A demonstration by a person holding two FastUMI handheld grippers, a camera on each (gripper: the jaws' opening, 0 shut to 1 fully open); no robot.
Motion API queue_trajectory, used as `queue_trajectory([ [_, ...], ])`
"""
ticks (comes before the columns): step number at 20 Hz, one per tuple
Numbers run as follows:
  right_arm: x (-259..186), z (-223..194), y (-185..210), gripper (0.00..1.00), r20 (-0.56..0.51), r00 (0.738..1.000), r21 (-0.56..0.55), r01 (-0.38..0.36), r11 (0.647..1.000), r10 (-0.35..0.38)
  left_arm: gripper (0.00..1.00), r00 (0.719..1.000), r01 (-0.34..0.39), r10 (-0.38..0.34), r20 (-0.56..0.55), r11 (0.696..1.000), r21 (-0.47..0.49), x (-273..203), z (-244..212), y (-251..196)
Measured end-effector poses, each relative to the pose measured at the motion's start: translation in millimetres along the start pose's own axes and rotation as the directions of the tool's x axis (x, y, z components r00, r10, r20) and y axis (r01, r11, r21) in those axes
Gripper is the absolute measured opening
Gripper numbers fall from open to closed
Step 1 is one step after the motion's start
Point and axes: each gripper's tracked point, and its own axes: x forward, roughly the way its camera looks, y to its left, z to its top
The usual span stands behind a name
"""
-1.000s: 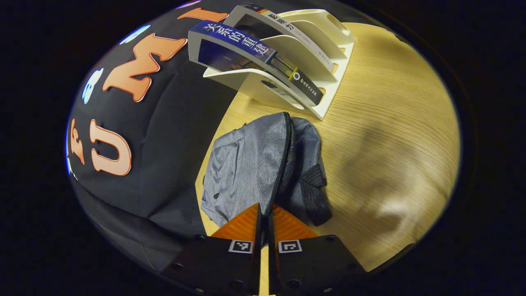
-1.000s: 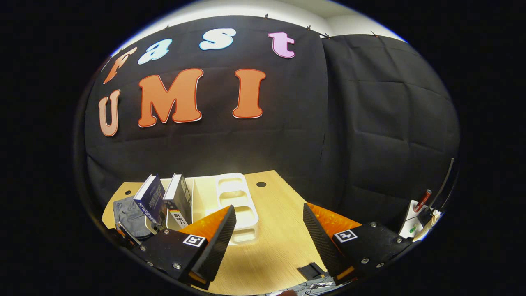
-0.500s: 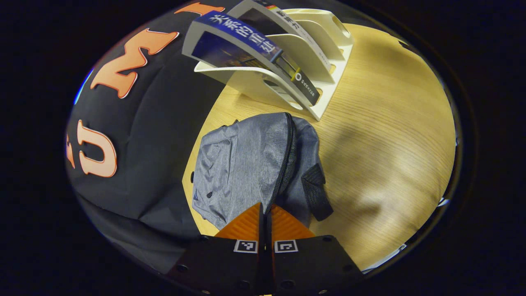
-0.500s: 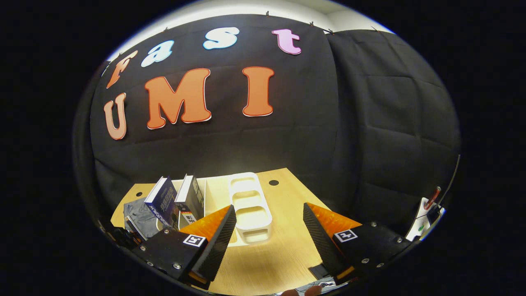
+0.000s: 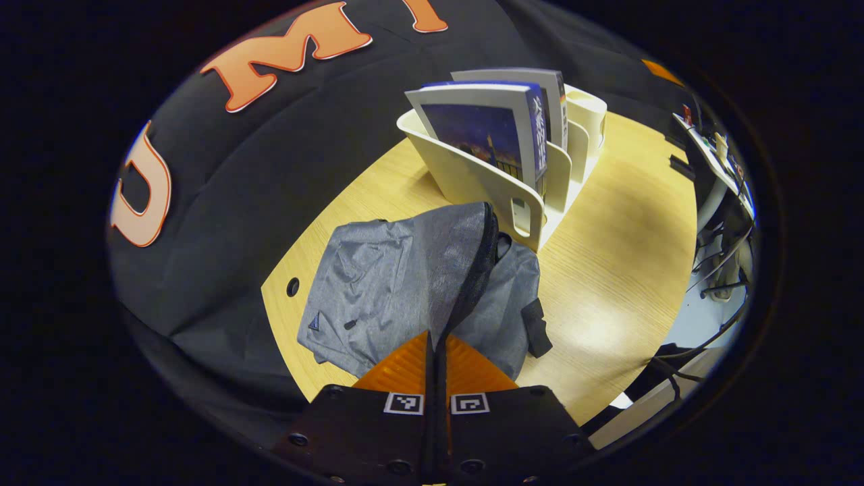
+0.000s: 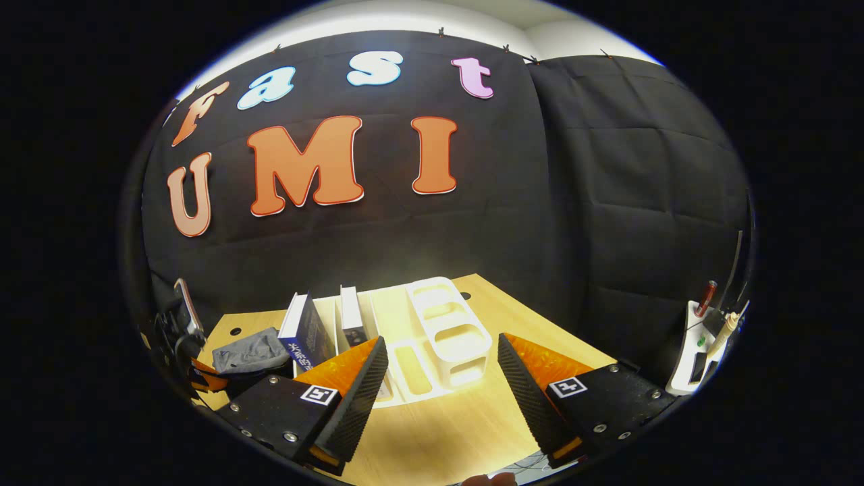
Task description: Open the schoolbag, grab two books from the bookshelf and put them into the schoolbag.
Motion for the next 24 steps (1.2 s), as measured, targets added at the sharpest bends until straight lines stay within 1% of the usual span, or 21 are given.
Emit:
queue_trajectory([
  [2, -11, 2, 12, 0.98, 0.006, 1.000, 0.021, -0.009, 1.000, 0.009, 0.01, 0.999, 0.008, -0.008, 0.031, 1.000, 0.009, -9, 13, 22],
  [5, -18, 5, 23, 0.97, -0.004, 1.000, 0.005, -0.017, 1.000, 0.017, 0.01, 0.996, -0.033, 0.030, 0.087, 0.999, 0.040, -19, 37, 57],
  [7, -23, 8, 31, 0.97, -0.014, 0.999, -0.018, -0.037, 0.999, 0.037, 0.01, 0.993, -0.041, 0.038, 0.113, 0.999, 0.030, -24, 49, 70],
  [9, -24, 9, 39, 0.98, -0.033, 0.998, -0.028, -0.062, 0.998, 0.061, 0.01, 0.990, -0.045, 0.043, 0.135, 0.999, 0.012, -30, 61, 85],
  [11, -26, 8, 51, 0.98, -0.060, 0.994, -0.022, -0.097, 0.995, 0.095, 0.01, 0.986, -0.066, 0.064, 0.151, 0.998, 0.010, -35, 69, 102],
  [15, -26, 10, 79, 0.98, -0.118, 0.978, -0.003, -0.172, 0.985, 0.170, 0.01, 0.981, -0.067, 0.070, 0.182, 0.998, -0.021, -44, 85, 122],
  [17, -24, 14, 97, 0.98, -0.164, 0.962, 0.003, -0.219, 0.976, 0.217, 0.01, 0.978, -0.062, 0.069, 0.197, 0.997, -0.041, -46, 89, 127],
  [20, -23, 42, 137, 0.98, -0.218, 0.922, 0.020, -0.323, 0.946, 0.320, 0.01, 0.978, -0.050, 0.060, 0.201, 0.997, -0.056, -46, 86, 130],
  [22, -13, 64, 158, 0.98, -0.270, 0.900, -0.003, -0.357, 0.934, 0.343, 0.01, 0.978, -0.047, 0.059, 0.202, 0.997, -0.062, -44, 86, 131],
  [23, -8, 70, 167, 0.97, -0.315, 0.885, -0.012, -0.364, 0.931, 0.342, 0.00, 0.978, -0.044, 0.057, 0.202, 0.997, -0.067, -44, 84, 131],
  [24, -5, 78, 178, 0.98, -0.350, 0.866, -0.009, -0.385, 0.923, 0.358, 0.00, 0.977, -0.041, 0.054, 0.204, 0.997, -0.070, -44, 84, 131],
])
